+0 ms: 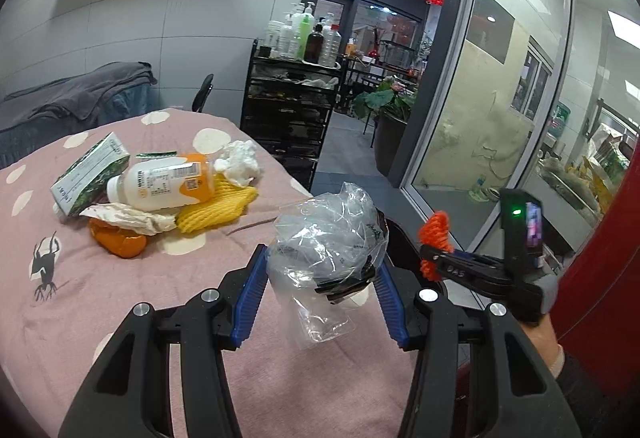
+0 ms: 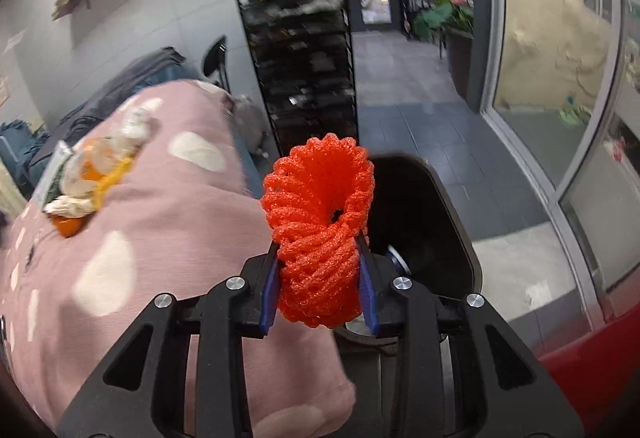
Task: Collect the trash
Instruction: 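Carry the net and bag to the bin and release both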
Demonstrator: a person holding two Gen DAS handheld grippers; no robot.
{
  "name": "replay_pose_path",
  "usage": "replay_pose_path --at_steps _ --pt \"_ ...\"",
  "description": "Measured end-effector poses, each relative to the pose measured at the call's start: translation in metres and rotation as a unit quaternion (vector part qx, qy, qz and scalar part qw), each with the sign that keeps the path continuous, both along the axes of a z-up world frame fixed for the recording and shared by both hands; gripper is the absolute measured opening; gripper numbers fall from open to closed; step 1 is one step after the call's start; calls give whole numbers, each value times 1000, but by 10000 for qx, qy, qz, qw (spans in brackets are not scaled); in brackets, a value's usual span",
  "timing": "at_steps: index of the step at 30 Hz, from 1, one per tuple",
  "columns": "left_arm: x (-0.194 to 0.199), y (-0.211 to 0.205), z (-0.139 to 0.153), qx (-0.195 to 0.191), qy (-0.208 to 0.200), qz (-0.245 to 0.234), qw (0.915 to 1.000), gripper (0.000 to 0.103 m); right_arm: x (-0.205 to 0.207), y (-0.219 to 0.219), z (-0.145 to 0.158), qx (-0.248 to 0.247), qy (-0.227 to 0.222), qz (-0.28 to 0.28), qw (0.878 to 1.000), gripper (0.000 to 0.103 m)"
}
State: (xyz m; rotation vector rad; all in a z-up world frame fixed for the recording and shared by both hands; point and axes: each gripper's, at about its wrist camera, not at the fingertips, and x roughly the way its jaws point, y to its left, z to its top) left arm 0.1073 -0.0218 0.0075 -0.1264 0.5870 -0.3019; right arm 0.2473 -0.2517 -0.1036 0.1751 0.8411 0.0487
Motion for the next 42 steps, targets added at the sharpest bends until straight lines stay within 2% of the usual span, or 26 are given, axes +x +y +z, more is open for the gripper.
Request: replay_pose_path --at_steps 5,6,8,9,10,15,21,32,37,38,39,40,42 --pt "3 -20 2 38 -10 -281 9996 51 43 -18 -60 100 615 -247 9977 34" --pt "5 -24 1 42 19 -313 9995 51 49 -19 -68 101 665 -286 9973 39" --pt "9 -29 0 19 88 -367 9993 51 59 -19 -80 49 707 -328 9969 58" --pt "12 -32 -1 0 134 -394 9991 51 62 -19 -84 -7 684 -359 9970 71" --pt "14 -34 -2 -18 165 -420 9990 51 64 -18 -87 -101 667 -419 9968 75" --pt "30 -53 -4 40 255 -584 9980 51 56 -24 -91 -100 692 -496 9963 77" --pt "59 -89 -12 136 517 -924 9943 51 22 -35 -81 -272 586 -661 9957 80" --pt "115 -166 -51 509 1354 -1417 9793 51 -48 -74 -63 -248 492 -1111 9923 83" --pt "136 -182 -75 568 1840 -1330 9722 53 -72 -87 -57 -167 444 -1292 9905 85" --pt "138 -185 -78 605 1902 -1323 9709 54 -73 -87 -56 -175 437 -1309 9903 85" --pt "140 -188 -81 660 1961 -1305 9696 60 -75 -89 -55 -189 432 -1323 9901 86" --pt "141 -190 -82 713 1999 -1276 9688 73 -77 -90 -54 -203 429 -1336 9899 86" --pt "141 -191 -81 807 1991 -1182 9695 91 -80 -92 -52 -231 421 -1352 9897 86"
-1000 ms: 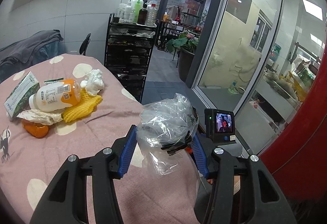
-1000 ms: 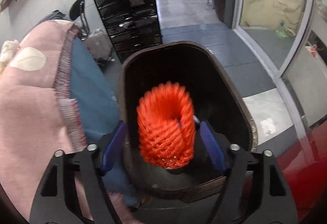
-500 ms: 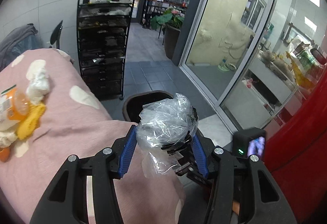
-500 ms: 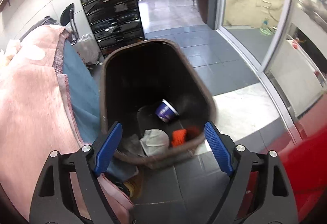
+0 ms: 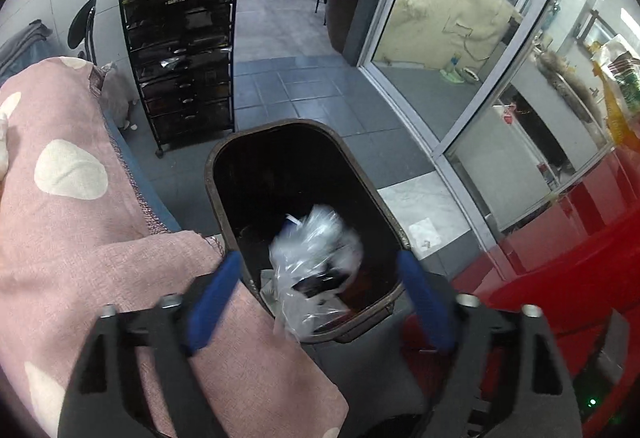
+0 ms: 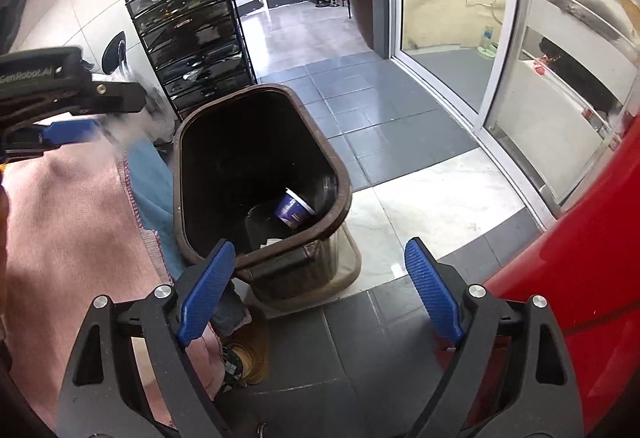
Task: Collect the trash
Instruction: 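Carry the net and bag to the bin and release both, then grasp the milk bottle with the right gripper while the left grasps the green carton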
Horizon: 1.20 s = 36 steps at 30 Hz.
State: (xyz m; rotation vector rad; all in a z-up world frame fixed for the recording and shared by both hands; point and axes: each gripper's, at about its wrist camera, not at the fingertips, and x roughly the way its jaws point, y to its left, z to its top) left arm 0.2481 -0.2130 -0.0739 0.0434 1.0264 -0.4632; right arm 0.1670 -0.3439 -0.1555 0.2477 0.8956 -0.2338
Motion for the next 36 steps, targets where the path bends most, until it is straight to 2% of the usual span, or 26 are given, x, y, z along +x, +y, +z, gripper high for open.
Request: replay_pose_path --at_steps 8,15,20,25,32,36 --pt "-7 8 14 -148 -178 -14 9997 93 -2 3 13 -26 -95 -15 10000 87" --pt "-37 36 44 -355 -743 16 9966 97 1 17 34 -57 -274 188 9994 88" --pt "-71 73 61 -222 -1227 106 9921 97 8 43 52 83 -465 569 9973 89" --pt "-96 119 69 -204 -1468 534 9875 97 17 83 70 165 -580 1116 9919 90" --pt "-113 185 62 -329 -1345 1287 9820 97 22 138 90 122 -748 1794 9809 90" --pt "-122 231 55 -183 -1392 1760 9743 97 25 173 103 72 -875 2252 9703 90"
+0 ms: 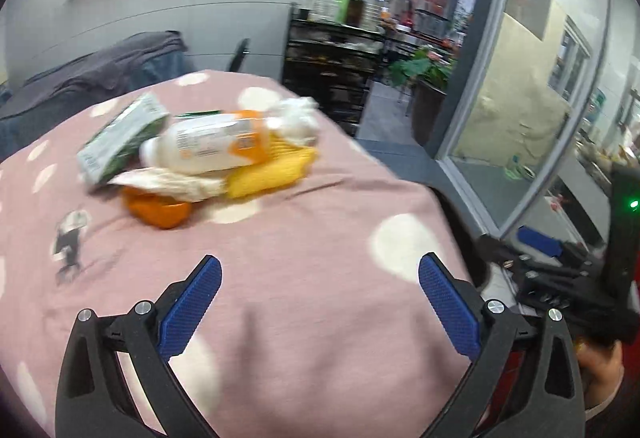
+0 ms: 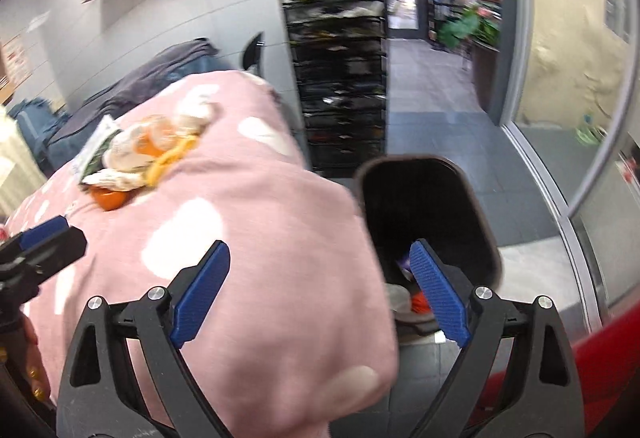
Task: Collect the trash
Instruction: 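Grasp the milk bottle with the right gripper while the left grasps the green carton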
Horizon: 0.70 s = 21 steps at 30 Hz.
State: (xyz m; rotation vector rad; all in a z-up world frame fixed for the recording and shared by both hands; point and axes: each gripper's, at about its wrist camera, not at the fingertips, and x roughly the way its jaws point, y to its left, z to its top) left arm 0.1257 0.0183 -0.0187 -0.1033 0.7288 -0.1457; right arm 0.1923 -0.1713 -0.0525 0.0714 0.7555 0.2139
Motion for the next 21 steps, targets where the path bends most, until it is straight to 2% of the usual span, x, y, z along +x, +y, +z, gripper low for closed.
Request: replay_pose_path --at_steps 5,9,12,13,16,19,21 --pt "12 70 3 179 218 492 9984 97 14 52 17 -270 -133 1035 9942 90" --pt "36 119 23 302 235 474 9981 97 31 102 33 -830 -286 1978 9763 90" --pt "66 144 25 922 405 515 9936 96 43 133 40 -1300 -528 2399 9606 90" --pt "79 150 23 1139 492 474 9911 93 49 142 40 -1393 -515 2532 9559 90" --pt "118 161 12 1470 868 219 9851 89 63 165 39 -1665 -549 2890 9412 90" --pt "151 165 0 1932 1112 116 9748 86 77 188 36 -2088 -612 3183 9227 90" --pt "166 165 -8 2091 1261 -46 9697 86 87 204 34 -2373 -626 3408 9075 90"
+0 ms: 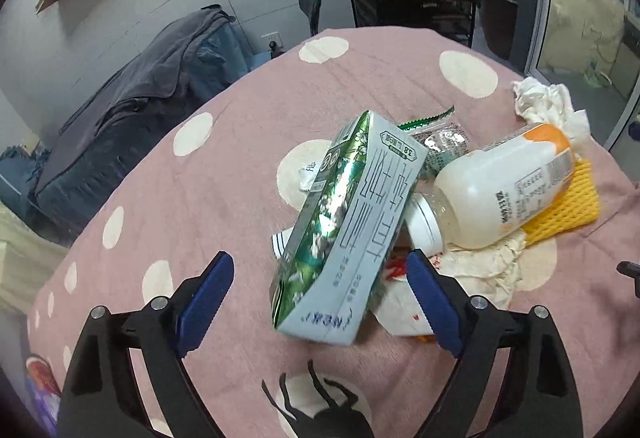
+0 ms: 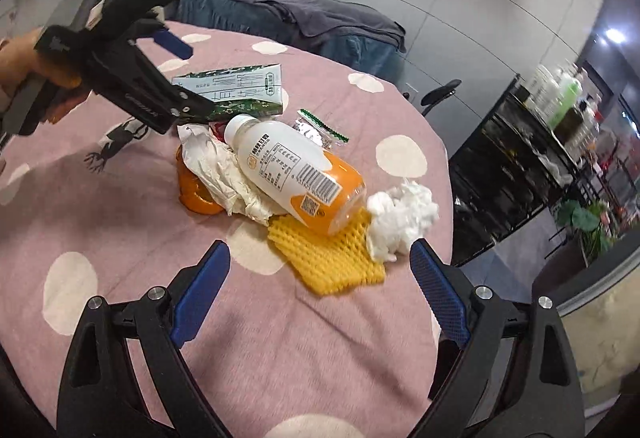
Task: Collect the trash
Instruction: 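Grasp the milk bottle with the right gripper while the left grasps the green carton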
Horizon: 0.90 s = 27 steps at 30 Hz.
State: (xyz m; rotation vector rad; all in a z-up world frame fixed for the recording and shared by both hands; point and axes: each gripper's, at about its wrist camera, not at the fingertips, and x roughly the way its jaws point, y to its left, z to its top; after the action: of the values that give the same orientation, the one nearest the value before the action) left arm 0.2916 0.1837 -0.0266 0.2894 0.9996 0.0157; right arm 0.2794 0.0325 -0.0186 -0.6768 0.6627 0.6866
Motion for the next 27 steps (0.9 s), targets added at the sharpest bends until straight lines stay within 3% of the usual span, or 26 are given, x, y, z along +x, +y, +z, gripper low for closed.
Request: replay_pose_path --at_steps 3,8,12,13,15,19,27 --pt "16 -1 -11 269 195 -231 9992 80 12 25 -5 -537 -263 363 9976 90" --pt "34 13 -25 119 484 -301 9983 67 28 69 -22 -1491 -709 988 9813 89" --pt "41 28 -29 -558 605 -216 9964 57 41 98 -46 -2098 -712 1315 9662 80" --pt "41 32 -28 -646 597 -173 9960 57 43 103 -52 -2189 -657 1386 9636 74" --pt "40 34 -26 -651 520 -135 9964 56 42 110 -59 -2305 -725 1421 9599 73" --pt "25 33 -19 -581 263 -27 9980 56 38 102 -45 -1905 -619 1314 9709 67" --pt "-17 32 16 -1009 -417 379 9933 56 12 67 -7 -1004 -520 858 9899 63"
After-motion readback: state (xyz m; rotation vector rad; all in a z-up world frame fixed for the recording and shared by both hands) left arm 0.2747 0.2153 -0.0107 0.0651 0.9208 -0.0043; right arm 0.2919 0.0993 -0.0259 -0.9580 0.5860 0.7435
